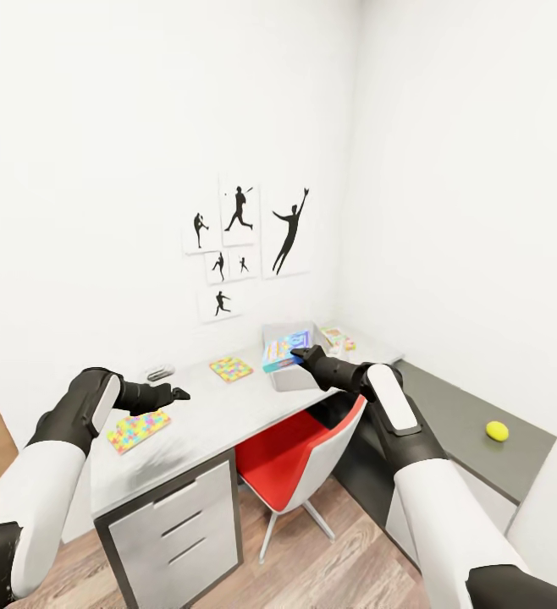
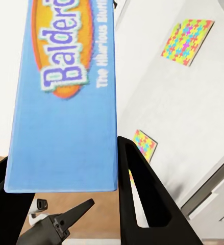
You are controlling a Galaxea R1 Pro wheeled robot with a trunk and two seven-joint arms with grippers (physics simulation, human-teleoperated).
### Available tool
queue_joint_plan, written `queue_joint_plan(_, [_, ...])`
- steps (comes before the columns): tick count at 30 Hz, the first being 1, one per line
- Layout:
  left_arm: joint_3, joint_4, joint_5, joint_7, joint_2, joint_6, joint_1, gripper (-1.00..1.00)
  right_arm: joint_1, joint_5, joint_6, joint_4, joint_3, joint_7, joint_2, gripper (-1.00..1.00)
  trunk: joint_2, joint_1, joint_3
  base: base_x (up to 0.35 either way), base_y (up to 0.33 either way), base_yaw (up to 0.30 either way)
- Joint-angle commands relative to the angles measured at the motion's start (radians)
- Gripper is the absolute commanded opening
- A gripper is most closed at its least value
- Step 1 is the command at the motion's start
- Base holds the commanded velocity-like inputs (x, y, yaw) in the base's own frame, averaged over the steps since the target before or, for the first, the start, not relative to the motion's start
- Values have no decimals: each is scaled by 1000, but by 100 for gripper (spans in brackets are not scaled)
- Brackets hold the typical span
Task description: Put all the toys in the child's room - the three board games (two on the bed and one on the table), the two jigsaw puzzles on the table, and the tennis ball on the table - inside the toy box on the table in the child's room.
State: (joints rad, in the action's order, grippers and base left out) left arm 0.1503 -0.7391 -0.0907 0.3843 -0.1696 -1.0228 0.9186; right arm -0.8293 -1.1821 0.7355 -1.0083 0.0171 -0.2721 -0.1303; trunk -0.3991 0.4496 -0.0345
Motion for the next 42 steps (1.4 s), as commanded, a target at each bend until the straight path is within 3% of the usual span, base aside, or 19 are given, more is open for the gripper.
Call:
queue_joint_plan(1, [2,0,-9,-4,0,-7,0,100,0,-11,1,-1,0,-10,0,-100,-1,0,2,0,0,0])
queue_joint_plan(25, [9,-16,-13,-2,-3,-12,2,100,-24,-10,20,-40,0,-11,2,-100,-1,0,42,0,0,0])
queue_joint_plan(36, [9,-10,-27,-2,2,-24,141,100,-137,-8,54,-76,0,-14,3,-100,-1,0,60,0,0,0])
queue_joint_plan(42, [8,10,-26,-2,20,-24,222,100,-166,-6,54,-76,0,-16,3,-100,-1,0,70,0,0,0])
